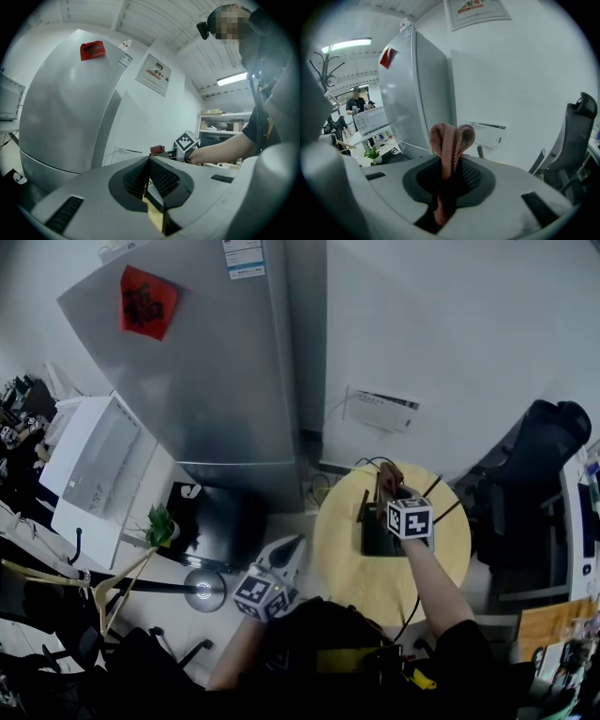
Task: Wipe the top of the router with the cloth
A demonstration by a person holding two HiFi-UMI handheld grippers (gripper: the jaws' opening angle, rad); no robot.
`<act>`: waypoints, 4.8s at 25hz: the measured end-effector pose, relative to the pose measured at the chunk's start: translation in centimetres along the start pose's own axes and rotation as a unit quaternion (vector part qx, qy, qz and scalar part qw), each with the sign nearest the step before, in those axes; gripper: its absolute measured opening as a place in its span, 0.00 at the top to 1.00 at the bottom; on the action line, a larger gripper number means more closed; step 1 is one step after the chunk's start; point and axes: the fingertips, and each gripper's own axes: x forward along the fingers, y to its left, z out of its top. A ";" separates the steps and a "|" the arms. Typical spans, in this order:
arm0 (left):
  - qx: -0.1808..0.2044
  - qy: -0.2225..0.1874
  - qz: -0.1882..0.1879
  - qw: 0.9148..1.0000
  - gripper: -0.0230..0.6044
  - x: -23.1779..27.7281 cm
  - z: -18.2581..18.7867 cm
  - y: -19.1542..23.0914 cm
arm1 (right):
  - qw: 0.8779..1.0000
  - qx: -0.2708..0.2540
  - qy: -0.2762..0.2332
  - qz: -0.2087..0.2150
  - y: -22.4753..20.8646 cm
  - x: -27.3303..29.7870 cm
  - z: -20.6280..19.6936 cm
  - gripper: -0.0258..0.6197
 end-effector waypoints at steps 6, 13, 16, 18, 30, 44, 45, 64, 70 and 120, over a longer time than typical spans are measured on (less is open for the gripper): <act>0.002 -0.004 -0.002 1.000 0.96 0.2 0.3 -0.3 | 0.985 -0.132 -0.108 -0.005 0.8 -3.5 3.9 0.86; -0.005 0.009 0.007 1.000 0.96 0.5 -0.6 0.1 | 0.972 -0.232 0.031 0.002 0.4 -0.9 -4.6 0.86; -0.007 0.016 0.009 1.000 0.96 0.7 -1.0 0.2 | 0.973 -0.205 0.102 0.011 0.0 1.0 -9.2 0.86; -0.008 0.021 0.011 1.000 0.96 0.6 -1.2 0.3 | 0.974 -0.184 0.131 0.022 0.5 2.1 -10.9 0.86; -0.023 0.042 0.066 0.997 0.96 -1.4 -2.3 2.9 | 0.958 -0.171 0.228 -0.028 -0.1 7.6 -11.9 0.86; -0.030 0.036 0.077 0.996 0.96 -2.0 -2.0 3.9 | 0.977 -0.116 0.168 -0.061 -0.6 8.6 -10.3 0.86; -0.029 0.034 0.075 0.996 0.96 -2.0 -2.0 3.9 | 0.978 -0.120 0.156 -0.070 -0.6 8.1 -9.7 0.86; -0.012 0.023 0.044 0.999 0.96 -2.2 -1.2 3.4 | 0.996 -0.029 0.034 -0.074 0.0 5.0 -4.6 0.87; -0.010 0.015 0.027 0.999 0.96 -1.6 -0.9 2.6 | 0.997 -0.044 -0.017 -0.065 0.6 2.9 -1.7 0.87; -0.029 0.060 0.042 0.997 0.96 0.7 -2.2 3.0 | 0.963 -0.057 0.205 -0.167 -8.3 5.3 -12.2 0.87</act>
